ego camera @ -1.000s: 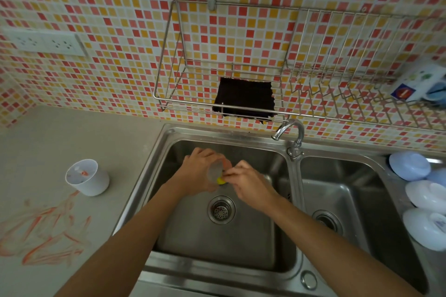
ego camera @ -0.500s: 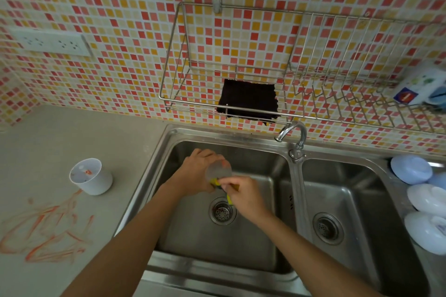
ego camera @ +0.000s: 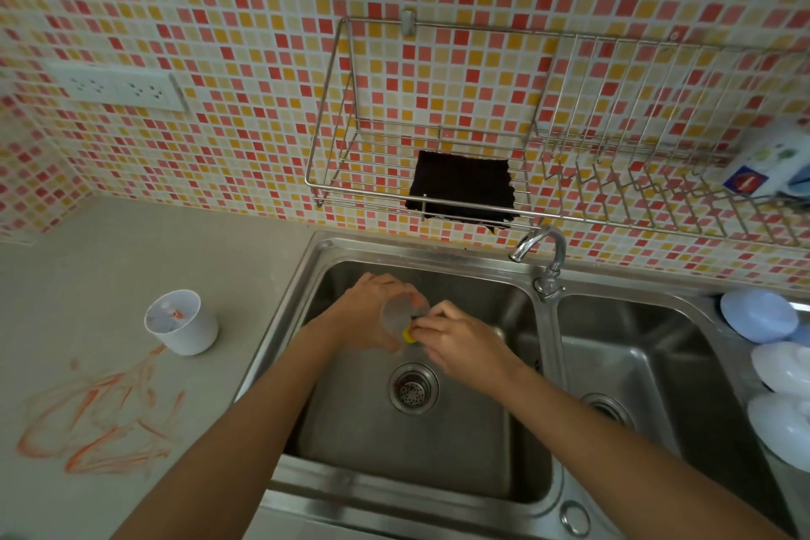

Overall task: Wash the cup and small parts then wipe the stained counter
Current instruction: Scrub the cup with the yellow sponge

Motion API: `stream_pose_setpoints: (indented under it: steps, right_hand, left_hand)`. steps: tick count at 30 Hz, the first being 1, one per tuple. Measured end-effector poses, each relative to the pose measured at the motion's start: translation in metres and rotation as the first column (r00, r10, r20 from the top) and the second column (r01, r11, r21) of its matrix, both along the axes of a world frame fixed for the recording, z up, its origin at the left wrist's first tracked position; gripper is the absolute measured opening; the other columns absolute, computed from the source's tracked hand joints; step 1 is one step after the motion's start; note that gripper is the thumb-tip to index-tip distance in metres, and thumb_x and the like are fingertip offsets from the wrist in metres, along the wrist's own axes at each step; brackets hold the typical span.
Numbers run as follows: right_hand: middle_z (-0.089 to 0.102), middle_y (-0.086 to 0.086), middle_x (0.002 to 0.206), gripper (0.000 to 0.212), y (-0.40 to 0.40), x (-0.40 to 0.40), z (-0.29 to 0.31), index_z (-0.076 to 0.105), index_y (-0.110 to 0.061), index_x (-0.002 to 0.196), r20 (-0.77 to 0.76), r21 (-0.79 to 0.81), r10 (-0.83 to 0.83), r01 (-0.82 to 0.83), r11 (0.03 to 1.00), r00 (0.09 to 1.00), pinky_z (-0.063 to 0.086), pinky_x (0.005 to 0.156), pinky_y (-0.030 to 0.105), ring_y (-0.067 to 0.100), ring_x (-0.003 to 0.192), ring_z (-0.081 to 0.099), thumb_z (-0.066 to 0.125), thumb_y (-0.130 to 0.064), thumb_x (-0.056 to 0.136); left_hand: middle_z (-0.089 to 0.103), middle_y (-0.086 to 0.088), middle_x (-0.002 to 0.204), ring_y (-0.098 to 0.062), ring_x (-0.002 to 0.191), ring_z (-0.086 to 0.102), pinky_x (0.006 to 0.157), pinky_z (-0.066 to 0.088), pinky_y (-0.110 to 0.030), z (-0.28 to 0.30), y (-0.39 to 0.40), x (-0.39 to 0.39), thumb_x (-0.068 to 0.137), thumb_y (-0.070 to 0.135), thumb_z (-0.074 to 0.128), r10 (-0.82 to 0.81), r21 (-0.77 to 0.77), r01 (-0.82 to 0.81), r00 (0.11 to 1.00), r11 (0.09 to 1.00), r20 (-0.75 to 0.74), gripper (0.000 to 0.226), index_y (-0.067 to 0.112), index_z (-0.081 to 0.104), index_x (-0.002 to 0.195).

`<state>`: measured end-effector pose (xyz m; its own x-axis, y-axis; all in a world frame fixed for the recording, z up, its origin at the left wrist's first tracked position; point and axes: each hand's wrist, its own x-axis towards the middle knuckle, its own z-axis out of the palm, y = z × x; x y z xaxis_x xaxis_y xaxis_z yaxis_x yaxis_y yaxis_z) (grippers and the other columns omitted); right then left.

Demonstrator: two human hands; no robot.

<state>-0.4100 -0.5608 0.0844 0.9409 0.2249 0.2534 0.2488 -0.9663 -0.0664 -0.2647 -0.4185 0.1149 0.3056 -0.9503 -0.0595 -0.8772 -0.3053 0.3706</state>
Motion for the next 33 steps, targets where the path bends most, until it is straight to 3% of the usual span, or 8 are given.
stream_pose_setpoints:
  steps: [5,10,17,19,22,25,28,33]
  right_hand:
    - [0.066,-0.007,0.093,0.026,0.002,0.005,0.004,0.067,-0.018,0.096,0.074,0.018,-0.079,0.078,0.997,0.994,0.051,0.075,0.024,0.018,0.090,0.052,0.069,-0.003,0.075]
    - [0.068,-0.009,0.095,0.038,0.014,0.002,0.010,0.070,-0.019,0.102,0.081,0.110,-0.118,0.109,0.988,0.990,0.046,0.077,0.019,0.016,0.089,0.054,0.071,0.000,0.070]
    - [0.072,0.002,0.108,0.030,0.011,0.017,0.020,0.069,-0.020,0.117,-0.357,0.608,-0.122,0.329,0.722,0.926,0.051,0.088,0.034,0.017,0.096,0.066,0.058,-0.009,0.091]
    - [0.072,0.002,0.109,0.028,0.005,0.019,0.017,0.071,-0.021,0.113,-0.325,0.527,-0.089,0.259,0.810,0.941,0.049,0.089,0.033,0.016,0.099,0.063,0.055,-0.011,0.092]
    - [0.070,-0.004,0.102,0.036,-0.004,0.020,0.013,0.074,-0.024,0.101,-0.187,0.085,-0.035,0.052,0.995,0.982,0.049,0.078,0.038,0.021,0.098,0.057,0.043,-0.021,0.084]
    - [0.069,-0.007,0.095,0.034,-0.014,0.019,0.013,0.074,-0.018,0.092,0.013,-0.176,-0.002,0.005,0.984,1.000,0.048,0.070,0.033,0.021,0.093,0.060,0.044,-0.018,0.077]
    - [0.070,-0.005,0.099,0.025,-0.012,0.013,0.002,0.074,-0.015,0.096,0.117,-0.039,-0.081,0.087,0.995,0.990,0.051,0.070,0.034,0.022,0.093,0.060,0.065,-0.008,0.074]
    - [0.071,-0.010,0.110,0.032,0.017,0.002,-0.003,0.073,-0.018,0.108,-0.212,0.517,-0.150,0.241,0.822,0.966,0.043,0.081,0.025,0.022,0.090,0.049,0.058,0.001,0.088]
  left_hand:
    - [0.053,0.018,0.120,-0.002,0.114,0.044,0.107,0.028,-0.033,0.003,0.007,-0.008,0.065,0.020,0.080,0.162,-0.154,-0.210,0.948,0.966,-0.274,0.064,0.024,0.052,0.123]
    - [0.039,0.018,0.115,-0.008,0.113,0.036,0.102,0.033,-0.030,-0.008,0.013,-0.023,0.059,0.018,0.086,0.223,-0.279,-0.271,0.956,0.921,-0.192,0.072,0.015,0.050,0.121]
    - [0.047,0.000,0.126,-0.023,0.115,0.047,0.099,0.041,-0.052,-0.010,0.009,-0.005,0.058,0.034,0.083,0.289,-0.159,-0.292,0.956,0.943,-0.044,0.082,0.024,0.048,0.131]
    - [0.048,0.002,0.128,-0.022,0.119,0.044,0.099,0.040,-0.051,-0.011,0.007,-0.003,0.058,0.040,0.080,0.276,-0.097,-0.276,0.961,0.956,-0.006,0.082,0.029,0.047,0.132]
    - [0.047,0.006,0.130,-0.019,0.121,0.041,0.102,0.039,-0.046,-0.012,0.001,-0.005,0.059,0.040,0.079,0.195,-0.020,-0.195,0.981,0.981,-0.027,0.080,0.031,0.046,0.131]
    - [0.049,0.003,0.129,-0.015,0.120,0.042,0.107,0.028,-0.027,-0.011,-0.006,-0.009,0.061,0.027,0.083,0.155,-0.057,-0.157,0.987,0.986,-0.049,0.080,0.020,0.048,0.133]
    - [0.051,0.005,0.127,-0.013,0.118,0.043,0.104,0.029,-0.024,-0.011,-0.008,-0.008,0.059,0.029,0.084,0.133,-0.080,-0.136,0.990,0.987,-0.036,0.081,0.021,0.050,0.131]
    - [0.047,0.010,0.128,-0.015,0.119,0.042,0.101,0.042,-0.040,-0.017,-0.002,-0.004,0.058,0.046,0.078,0.123,0.051,-0.123,0.992,0.991,-0.002,0.082,0.034,0.043,0.131]
